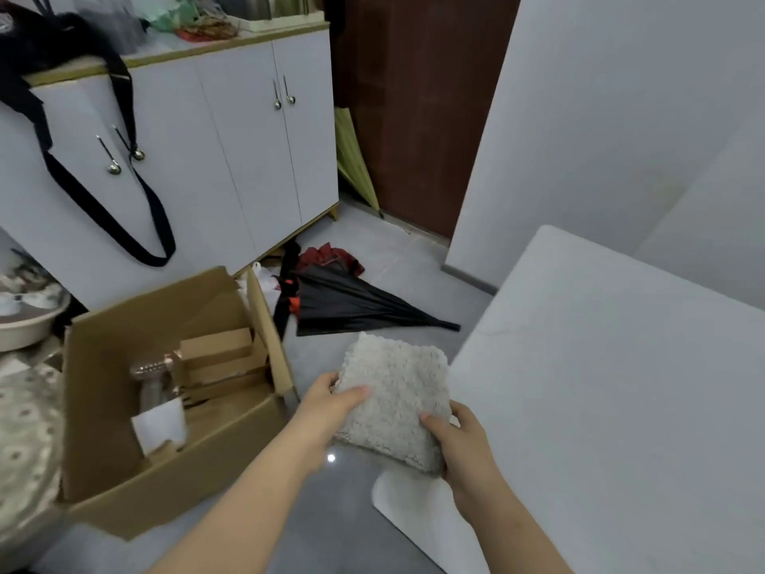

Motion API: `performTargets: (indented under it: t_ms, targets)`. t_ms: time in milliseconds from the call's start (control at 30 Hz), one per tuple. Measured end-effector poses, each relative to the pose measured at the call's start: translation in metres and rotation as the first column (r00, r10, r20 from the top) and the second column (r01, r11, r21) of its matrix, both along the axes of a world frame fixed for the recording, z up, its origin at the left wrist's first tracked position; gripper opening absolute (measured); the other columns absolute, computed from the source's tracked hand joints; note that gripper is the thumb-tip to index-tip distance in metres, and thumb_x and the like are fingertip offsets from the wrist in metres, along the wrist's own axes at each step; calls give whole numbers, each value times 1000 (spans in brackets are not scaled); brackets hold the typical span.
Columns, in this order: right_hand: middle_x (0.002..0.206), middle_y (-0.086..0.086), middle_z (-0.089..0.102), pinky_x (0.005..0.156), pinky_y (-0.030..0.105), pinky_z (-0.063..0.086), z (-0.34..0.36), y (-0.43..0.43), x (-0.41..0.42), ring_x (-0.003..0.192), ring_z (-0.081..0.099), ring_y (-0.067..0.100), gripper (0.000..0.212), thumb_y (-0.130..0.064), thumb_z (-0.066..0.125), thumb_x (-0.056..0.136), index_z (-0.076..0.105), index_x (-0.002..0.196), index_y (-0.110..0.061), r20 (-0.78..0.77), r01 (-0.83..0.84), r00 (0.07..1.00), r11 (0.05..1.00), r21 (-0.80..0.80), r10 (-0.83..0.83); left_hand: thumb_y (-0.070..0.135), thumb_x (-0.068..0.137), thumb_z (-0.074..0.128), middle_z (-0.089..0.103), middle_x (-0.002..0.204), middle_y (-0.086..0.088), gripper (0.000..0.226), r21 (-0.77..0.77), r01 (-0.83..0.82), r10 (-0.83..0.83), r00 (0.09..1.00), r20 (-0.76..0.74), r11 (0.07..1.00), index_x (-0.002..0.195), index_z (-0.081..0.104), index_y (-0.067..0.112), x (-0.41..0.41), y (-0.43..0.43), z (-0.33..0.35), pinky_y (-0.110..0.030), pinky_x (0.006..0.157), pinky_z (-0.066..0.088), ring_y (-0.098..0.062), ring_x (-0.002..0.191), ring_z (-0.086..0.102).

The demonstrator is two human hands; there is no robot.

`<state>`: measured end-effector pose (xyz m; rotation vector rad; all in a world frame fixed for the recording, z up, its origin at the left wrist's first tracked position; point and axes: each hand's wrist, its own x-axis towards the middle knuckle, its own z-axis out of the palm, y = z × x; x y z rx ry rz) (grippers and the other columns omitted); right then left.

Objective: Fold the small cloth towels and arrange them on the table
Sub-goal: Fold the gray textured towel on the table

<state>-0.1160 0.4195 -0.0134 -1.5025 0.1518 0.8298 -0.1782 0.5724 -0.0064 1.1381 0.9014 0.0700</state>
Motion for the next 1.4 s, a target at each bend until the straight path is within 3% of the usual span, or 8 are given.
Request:
performTargets:
  t_ms: [300, 433, 533, 667, 767, 1067, 1233, 1400]
  targets:
    - [99, 5, 64, 69, 34, 53, -9, 119, 47, 87, 64, 21, 20, -11, 62, 86, 53, 103, -15, 17, 25, 1000, 998, -51, -24, 17, 81, 69, 52, 114, -1, 62, 82, 30, -26, 999, -43, 996, 135, 37, 24, 36, 125, -8, -40, 96, 47, -20, 100, 58]
    - [102, 8, 65, 63, 31, 50, -8, 164, 75, 84, 64, 21, 24, -12, 60, 87, 53, 109, -15, 10, -22, 1000, 997, -73, 23, 14, 88, 61, 55, 97, 5, 50, 162, 80, -80, 997, -10, 984, 129, 41, 33, 57, 170, -2, -26, 77, 50, -13, 91, 59]
    - [102, 8, 65, 61, 30, 50, -9, 194, 99, 84, 64, 21, 23, -12, 59, 88, 54, 111, -14, 6, -37, 999, 996, -80, 37, 12, 89, 57, 58, 113, -4, 33, 221, 137, -135, 991, -24, 966, 113, 52, 33, 74, 203, -7, -34, 85, 52, -24, 99, 60]
    - [105, 8, 64, 58, 27, 49, -14, 229, 126, 84, 64, 20, 26, -12, 58, 89, 52, 114, -12, -8, -4, 1000, 996, -87, 4, 10, 92, 51, 47, 106, 16, 14, 315, 227, -220, 974, -55, 922, 97, 57, 21, 109, 242, -13, -7, 65, 41, -2, 90, 48]
    - [103, 9, 64, 53, 26, 49, -17, 249, 140, 80, 65, 19, 26, -12, 58, 89, 51, 114, -11, -27, 87, 996, 993, -80, -89, 7, 92, 49, 48, 98, 20, 14, 329, 304, -303, 951, -57, 894, 99, 58, 16, 141, 266, -15, -4, 63, 40, 5, 86, 45]
    - [106, 12, 65, 75, 41, 55, -24, 224, 211, 90, 66, 26, 29, -10, 58, 88, 52, 116, -8, -19, 387, 920, 918, -85, -390, 11, 88, 56, 52, 90, 9, 19, 348, 558, -566, 819, -88, 753, 87, 61, 28, 263, 252, -12, -14, 67, 36, -8, 80, 45]
    - [109, 12, 64, 83, 44, 54, -24, 179, 271, 94, 65, 28, 26, -11, 58, 89, 52, 114, -10, 24, 474, 881, 879, -57, -473, 12, 89, 57, 51, 99, 17, 17, 345, 622, -640, 765, -77, 702, 93, 61, 28, 341, 208, -3, -18, 83, 34, 3, 94, 45]
    - [103, 12, 66, 89, 50, 52, -17, 148, 325, 94, 65, 30, 22, -9, 58, 88, 54, 110, -8, 72, 551, 834, 833, -49, -547, 13, 91, 55, 48, 95, 17, 17, 348, 677, -702, 708, -71, 648, 102, 60, 24, 410, 173, 4, -17, 78, 34, 4, 93, 41]
